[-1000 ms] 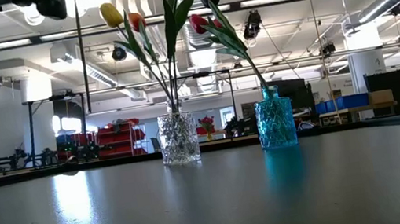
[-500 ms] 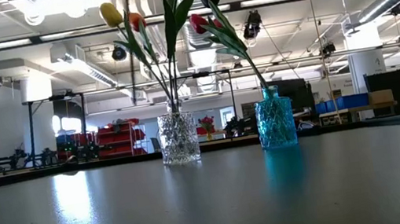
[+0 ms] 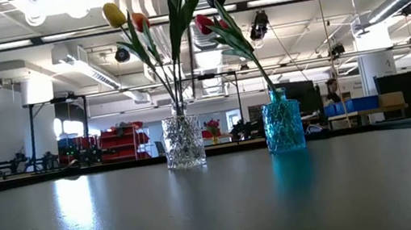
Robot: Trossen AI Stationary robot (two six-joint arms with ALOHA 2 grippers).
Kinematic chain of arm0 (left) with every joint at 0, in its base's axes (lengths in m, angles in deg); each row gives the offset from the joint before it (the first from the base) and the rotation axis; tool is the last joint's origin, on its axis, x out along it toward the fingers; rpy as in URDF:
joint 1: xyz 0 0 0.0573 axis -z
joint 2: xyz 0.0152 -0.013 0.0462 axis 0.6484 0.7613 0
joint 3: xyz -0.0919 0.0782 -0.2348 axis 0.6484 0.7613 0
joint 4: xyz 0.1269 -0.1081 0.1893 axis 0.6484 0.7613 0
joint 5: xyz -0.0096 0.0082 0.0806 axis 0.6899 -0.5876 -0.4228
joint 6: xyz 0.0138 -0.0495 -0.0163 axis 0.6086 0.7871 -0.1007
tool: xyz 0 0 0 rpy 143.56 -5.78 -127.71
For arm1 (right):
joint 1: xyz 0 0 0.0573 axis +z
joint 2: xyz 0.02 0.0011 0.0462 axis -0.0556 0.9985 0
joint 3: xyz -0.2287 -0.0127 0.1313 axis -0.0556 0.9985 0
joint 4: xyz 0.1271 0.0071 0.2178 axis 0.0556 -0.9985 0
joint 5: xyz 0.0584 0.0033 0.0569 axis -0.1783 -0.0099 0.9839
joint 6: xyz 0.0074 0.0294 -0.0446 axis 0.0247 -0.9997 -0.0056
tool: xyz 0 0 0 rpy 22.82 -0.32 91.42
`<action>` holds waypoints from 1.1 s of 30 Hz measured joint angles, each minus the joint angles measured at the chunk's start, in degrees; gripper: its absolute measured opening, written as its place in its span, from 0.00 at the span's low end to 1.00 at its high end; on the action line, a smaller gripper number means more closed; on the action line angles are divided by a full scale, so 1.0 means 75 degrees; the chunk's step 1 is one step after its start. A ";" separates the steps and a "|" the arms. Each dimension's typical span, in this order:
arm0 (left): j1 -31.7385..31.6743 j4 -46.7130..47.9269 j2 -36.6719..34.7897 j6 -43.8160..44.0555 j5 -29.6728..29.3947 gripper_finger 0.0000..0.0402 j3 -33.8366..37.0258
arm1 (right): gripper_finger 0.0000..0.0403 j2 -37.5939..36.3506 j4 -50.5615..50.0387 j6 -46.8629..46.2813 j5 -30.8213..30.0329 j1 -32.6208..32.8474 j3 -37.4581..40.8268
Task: Sort flowers into vase by color
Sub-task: Put the black flower into the blue vase
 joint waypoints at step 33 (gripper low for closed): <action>-0.0019 -0.0072 0.0084 -0.0071 0.0040 0.00 -0.0103 | 0.25 0.0063 0.0310 0.0127 -0.0933 -0.0025 0.0021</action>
